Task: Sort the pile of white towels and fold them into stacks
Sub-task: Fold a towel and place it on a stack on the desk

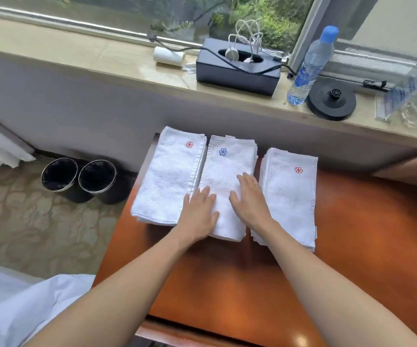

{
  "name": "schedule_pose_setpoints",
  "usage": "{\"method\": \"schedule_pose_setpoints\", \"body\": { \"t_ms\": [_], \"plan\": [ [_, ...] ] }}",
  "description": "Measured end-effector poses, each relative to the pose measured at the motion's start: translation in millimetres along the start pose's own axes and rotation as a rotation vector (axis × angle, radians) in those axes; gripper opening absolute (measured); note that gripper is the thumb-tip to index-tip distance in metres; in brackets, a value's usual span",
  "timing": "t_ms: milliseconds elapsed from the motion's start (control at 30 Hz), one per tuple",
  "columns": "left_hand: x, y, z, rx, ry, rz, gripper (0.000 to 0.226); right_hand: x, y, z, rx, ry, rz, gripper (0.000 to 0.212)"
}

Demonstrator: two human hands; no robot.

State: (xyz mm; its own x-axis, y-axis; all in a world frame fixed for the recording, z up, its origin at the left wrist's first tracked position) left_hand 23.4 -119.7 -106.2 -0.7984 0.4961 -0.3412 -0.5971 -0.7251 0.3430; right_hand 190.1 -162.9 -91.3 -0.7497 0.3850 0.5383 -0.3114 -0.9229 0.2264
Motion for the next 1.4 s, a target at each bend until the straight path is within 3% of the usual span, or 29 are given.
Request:
{"method": "schedule_pose_setpoints", "body": {
  "t_ms": [267,500,733,867,1067,1400],
  "plan": [
    [2,4,-29,-0.101,-0.104,0.018,0.062,7,-104,14,0.029,0.285,0.159,0.061],
    [5,0,-41,-0.203,0.013,0.039,0.06,5,-190,13,0.192,0.466,0.098,0.104],
    [-1,4,-51,-0.335,0.141,0.06,0.055,-17,-222,23,0.443,0.267,-0.005,0.147],
    [-2,18,-62,-0.377,0.247,0.11,0.05,-24,-210,9,0.469,0.203,0.009,0.141],
    [-17,69,-98,-0.513,0.408,0.337,0.041,-37,-171,2,0.464,0.158,-0.002,0.133],
    [-13,126,-108,-0.359,0.295,0.513,0.042,-39,-99,-19,0.415,0.159,0.004,0.127]
  ]
}}
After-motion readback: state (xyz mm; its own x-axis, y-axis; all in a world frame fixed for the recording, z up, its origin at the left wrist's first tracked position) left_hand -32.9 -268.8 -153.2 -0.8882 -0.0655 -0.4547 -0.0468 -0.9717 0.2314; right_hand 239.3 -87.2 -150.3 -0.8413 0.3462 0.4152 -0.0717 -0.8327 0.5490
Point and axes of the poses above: each hand's wrist, its own y-axis away from the middle knuckle, its own z-axis out of the back of the hand, x = y × z, the point moved 1 cm from there along -y, towards the middle knuckle, and after that the axes turned 1 degree about z, right-handed, at the moved point
